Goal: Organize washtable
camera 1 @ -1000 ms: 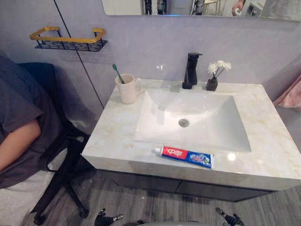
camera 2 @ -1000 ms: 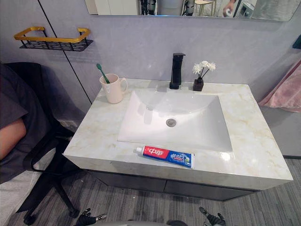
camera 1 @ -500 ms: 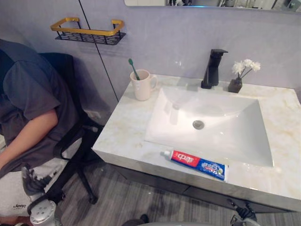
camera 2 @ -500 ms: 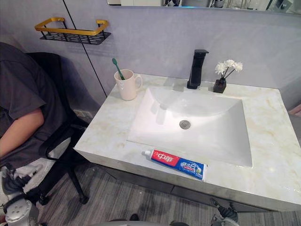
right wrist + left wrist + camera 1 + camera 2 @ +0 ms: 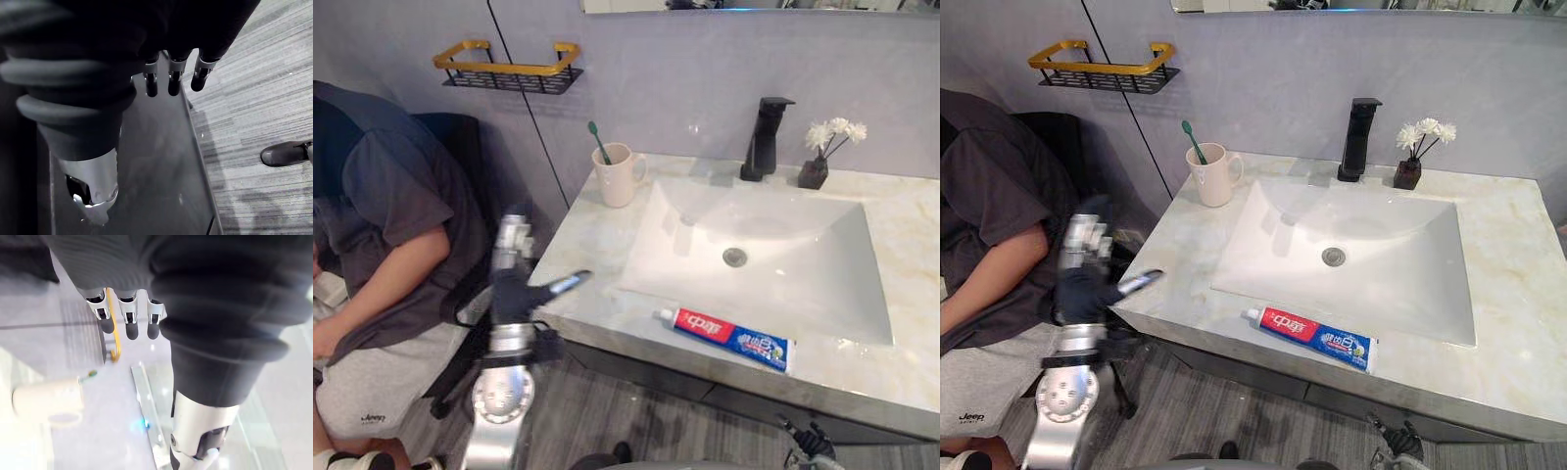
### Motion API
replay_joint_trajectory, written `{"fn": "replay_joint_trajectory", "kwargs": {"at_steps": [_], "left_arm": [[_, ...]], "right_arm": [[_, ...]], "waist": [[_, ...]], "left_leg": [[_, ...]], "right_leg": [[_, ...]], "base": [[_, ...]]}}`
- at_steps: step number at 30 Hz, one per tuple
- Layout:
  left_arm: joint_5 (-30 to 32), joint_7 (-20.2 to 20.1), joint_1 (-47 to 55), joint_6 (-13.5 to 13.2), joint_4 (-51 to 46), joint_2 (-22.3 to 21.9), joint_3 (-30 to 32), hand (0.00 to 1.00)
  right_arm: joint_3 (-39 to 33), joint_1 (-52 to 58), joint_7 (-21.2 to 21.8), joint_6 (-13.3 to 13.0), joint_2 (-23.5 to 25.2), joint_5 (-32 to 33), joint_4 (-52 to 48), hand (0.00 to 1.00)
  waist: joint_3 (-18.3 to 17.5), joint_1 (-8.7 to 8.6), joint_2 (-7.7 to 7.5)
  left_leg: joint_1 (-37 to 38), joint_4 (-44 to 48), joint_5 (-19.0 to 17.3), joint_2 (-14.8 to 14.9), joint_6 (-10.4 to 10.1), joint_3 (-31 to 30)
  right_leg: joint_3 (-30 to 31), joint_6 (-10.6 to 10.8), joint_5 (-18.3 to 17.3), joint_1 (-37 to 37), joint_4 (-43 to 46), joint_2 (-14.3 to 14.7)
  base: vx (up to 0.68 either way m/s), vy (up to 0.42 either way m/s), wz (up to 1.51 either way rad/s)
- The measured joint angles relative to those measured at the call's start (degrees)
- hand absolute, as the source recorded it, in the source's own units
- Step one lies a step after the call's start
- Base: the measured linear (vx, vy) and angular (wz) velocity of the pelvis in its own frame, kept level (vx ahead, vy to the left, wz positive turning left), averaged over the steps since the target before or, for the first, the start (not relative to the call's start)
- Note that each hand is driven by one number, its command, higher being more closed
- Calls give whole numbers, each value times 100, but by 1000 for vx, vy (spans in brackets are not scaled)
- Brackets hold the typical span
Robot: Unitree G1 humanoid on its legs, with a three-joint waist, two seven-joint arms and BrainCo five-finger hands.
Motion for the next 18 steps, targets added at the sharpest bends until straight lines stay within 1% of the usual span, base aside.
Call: {"fn": "replay_joint_trajectory", "kwargs": {"at_steps": [1,2,3,5,9,10,12,13,14,17,18], "left_arm": [[271,-98,-11,0,9,101,-139,0],[408,-138,-13,0,15,145,-183,0],[598,-213,-22,-1,34,244,-267,0],[873,-317,-77,0,128,388,-386,0],[1603,-350,-352,-5,455,764,-819,0],[1800,-343,-421,-4,566,828,-870,0],[2119,-331,-480,1,802,891,-956,0],[2278,-327,-552,10,964,910,-1020,0],[2493,-326,-671,43,1182,923,-1097,0],[2868,-312,-888,155,1437,917,-1251,0],[2904,-310,-923,174,1478,915,-1276,0]], "right_arm": [[6,2,-2,-4,0,0,0,0],[16,2,-3,-4,0,0,0,0],[92,2,-5,-6,-7,-1,0,0],[201,13,-6,-7,-12,-2,0,0],[225,54,-12,-12,-13,-2,-2,0],[233,54,-16,-16,-14,-2,-2,0],[298,48,-23,-30,-18,-3,-28,0],[347,53,-25,-39,-21,-3,-59,0],[386,57,-26,-45,-21,-3,-107,0],[392,53,-27,-50,-23,-4,-114,0],[393,53,-27,-50,-23,-3,-115,0]], "waist": [[-17,-14,25],[-21,-32,30],[-23,-90,28],[-36,-122,6],[-97,-151,-64],[-127,-178,-51],[-152,-256,-95],[-164,-265,-106],[-169,-273,-106],[-181,-282,-78],[-185,-286,-72]], "left_leg": [[-2,0,0,1,0,15],[1,0,0,1,0,20],[4,0,0,3,0,22],[4,0,0,10,0,46],[17,-11,0,14,0,121],[18,-12,0,13,1,120],[18,-16,0,12,1,120],[18,-16,0,11,1,121],[17,-17,1,11,2,123],[4,-45,15,7,22,132],[4,-51,17,6,24,132]], "right_leg": [[11,0,0,-16,2,0],[15,0,1,-15,2,0],[16,-1,1,-15,2,1],[44,-4,3,-27,2,6],[111,-8,15,-24,1,3],[109,-6,16,-23,0,2],[109,4,23,-28,-15,2],[109,4,29,-31,-24,1],[110,7,57,-31,-61,2],[126,8,129,-23,-169,6],[125,7,137,-20,-184,7]], "base": [[-48,-7,-4],[-51,-9,-3],[0,0,0],[-27,-11,-6],[-13,-7,-9],[0,0,0],[-37,-7,0],[-55,-6,-1],[-51,-4,-2],[-46,-4,-5],[-43,-8,-1]]}}
